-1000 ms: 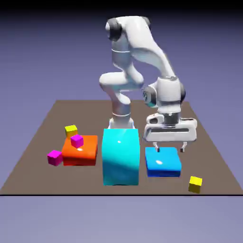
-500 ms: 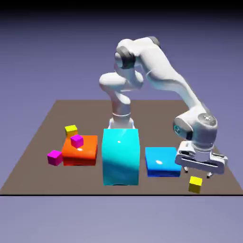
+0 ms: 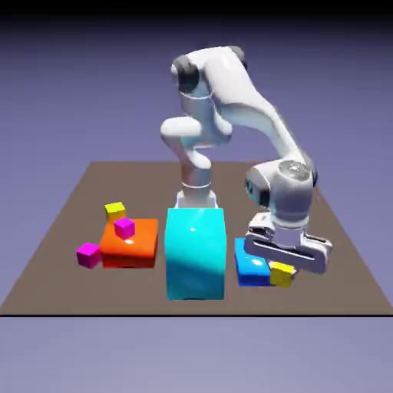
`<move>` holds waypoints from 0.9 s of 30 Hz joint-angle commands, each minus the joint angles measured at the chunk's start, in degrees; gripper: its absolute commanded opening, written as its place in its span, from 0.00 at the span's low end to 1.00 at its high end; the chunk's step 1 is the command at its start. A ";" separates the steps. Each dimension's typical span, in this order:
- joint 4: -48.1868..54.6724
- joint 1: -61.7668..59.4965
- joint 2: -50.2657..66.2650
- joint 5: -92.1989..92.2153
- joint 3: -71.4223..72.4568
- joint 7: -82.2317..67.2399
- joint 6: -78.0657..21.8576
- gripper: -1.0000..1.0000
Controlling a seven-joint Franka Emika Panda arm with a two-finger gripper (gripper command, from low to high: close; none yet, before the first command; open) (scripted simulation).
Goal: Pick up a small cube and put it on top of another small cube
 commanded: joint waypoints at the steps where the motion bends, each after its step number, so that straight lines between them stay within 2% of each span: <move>1: -1.12 -1.44 -2.08 0.05 -1.25 -1.40 -0.63 0.00; 21: -37.67 -26.27 -43.61 -2.16 -36.91 -30.53 -7.79 0.00; 24: -40.38 -26.24 -44.46 -3.01 -39.13 -31.07 -7.32 0.00; 27: -43.08 -25.80 -39.54 -2.19 -40.22 -32.10 0.15 0.00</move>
